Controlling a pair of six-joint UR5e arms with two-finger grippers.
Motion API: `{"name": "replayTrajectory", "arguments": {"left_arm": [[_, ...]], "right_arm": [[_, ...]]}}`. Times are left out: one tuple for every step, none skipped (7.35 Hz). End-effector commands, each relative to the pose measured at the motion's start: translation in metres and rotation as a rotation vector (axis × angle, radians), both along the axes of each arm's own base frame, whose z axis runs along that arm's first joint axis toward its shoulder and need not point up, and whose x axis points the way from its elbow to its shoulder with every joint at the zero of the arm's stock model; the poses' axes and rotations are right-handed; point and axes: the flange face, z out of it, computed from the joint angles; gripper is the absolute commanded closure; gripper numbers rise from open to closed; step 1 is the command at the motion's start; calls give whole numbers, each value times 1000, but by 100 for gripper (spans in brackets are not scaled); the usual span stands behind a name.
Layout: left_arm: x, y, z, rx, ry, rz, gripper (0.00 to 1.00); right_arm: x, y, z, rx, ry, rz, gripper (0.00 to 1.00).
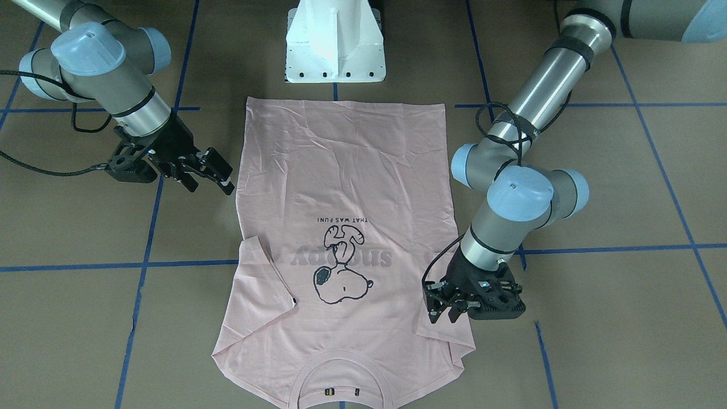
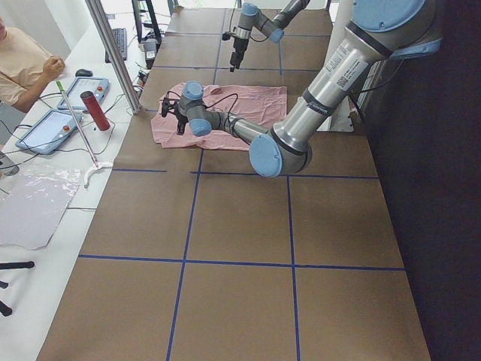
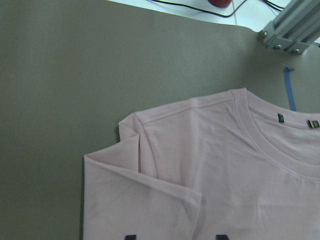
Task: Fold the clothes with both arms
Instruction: 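Move the right gripper to the hem corner nearest the robot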
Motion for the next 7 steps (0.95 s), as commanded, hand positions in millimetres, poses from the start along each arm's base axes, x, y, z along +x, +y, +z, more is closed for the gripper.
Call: {"name": "replayTrajectory", "arguments": {"left_arm": [[-33, 52, 7, 18, 57, 67, 38], [-48, 75, 19, 4, 74, 114, 36], [-49, 77, 19, 3, 78, 120, 35], [-48, 78, 22, 0, 75, 122, 35], [-48, 77, 21, 0, 76, 120, 35], [-47, 77, 22, -2, 74, 120, 34], [-45, 78, 21, -2, 75, 122, 33]], "right_arm": [[-63, 81, -5, -66, -7, -5, 5], [-86, 129, 12, -107, 15, 0, 7], [-105, 180, 16, -99, 26, 53, 12], [-109, 208, 6, -118, 75, 52, 16], [-100, 216, -8, -157, 106, 67, 20], [-95, 216, -14, -160, 115, 69, 21], [-94, 217, -12, -162, 119, 69, 21]]}}
